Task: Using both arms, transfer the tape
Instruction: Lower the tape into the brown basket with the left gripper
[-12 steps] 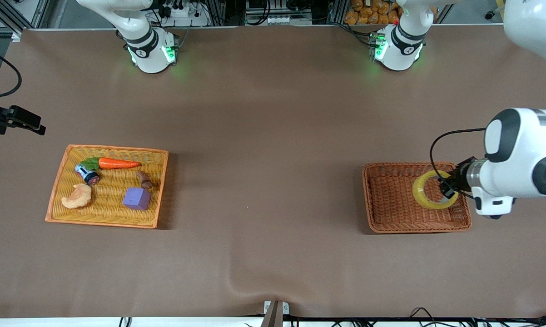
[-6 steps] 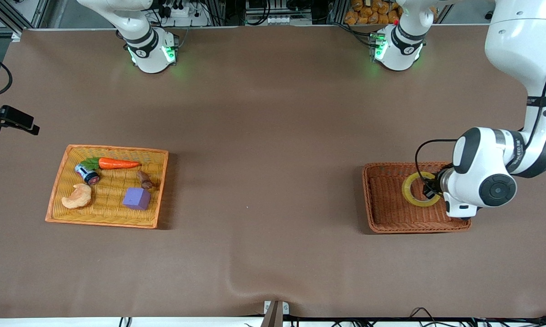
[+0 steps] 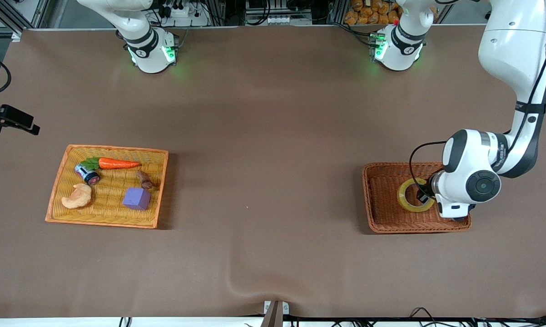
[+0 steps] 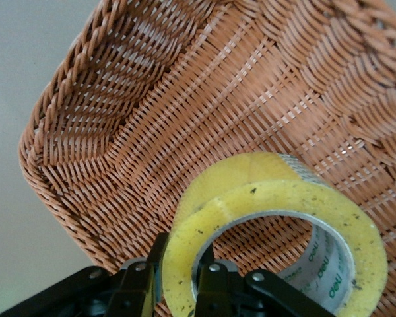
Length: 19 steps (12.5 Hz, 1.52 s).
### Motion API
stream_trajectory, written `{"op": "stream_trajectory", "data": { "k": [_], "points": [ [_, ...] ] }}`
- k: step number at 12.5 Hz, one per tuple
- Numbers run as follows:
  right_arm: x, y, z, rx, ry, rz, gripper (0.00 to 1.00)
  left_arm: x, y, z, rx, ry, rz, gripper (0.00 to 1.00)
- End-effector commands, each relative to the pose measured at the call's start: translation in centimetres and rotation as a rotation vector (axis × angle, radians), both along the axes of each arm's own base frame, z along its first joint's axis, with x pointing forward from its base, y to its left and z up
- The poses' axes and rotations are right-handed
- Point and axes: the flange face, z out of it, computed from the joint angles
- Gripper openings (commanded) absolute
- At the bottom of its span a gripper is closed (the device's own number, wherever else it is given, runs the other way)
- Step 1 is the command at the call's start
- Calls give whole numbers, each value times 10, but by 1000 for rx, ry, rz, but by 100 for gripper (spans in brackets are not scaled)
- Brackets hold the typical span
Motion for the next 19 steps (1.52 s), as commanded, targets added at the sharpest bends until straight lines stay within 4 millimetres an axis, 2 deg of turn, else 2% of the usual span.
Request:
{"op": "stream_trajectory", "data": {
  "k": [1, 5, 9, 12, 19],
  "points": [
    [3, -3, 3, 21, 4, -10, 100, -2, -3, 2, 34, -17, -3, 0],
    [2, -7, 1, 34, 5, -19, 100, -4, -4, -1, 37, -8, -8, 0],
    [-1, -24, 2, 35, 6, -50, 100, -4, -4, 0, 38, -10, -7, 0],
    [-1, -25, 1, 35, 6, -52, 100, -4, -3, -1, 38, -8, -7, 0],
    [-1, -28, 3, 55, 0, -59, 100, -11, -8, -22, 61, 22, -6, 0]
  ]
}}
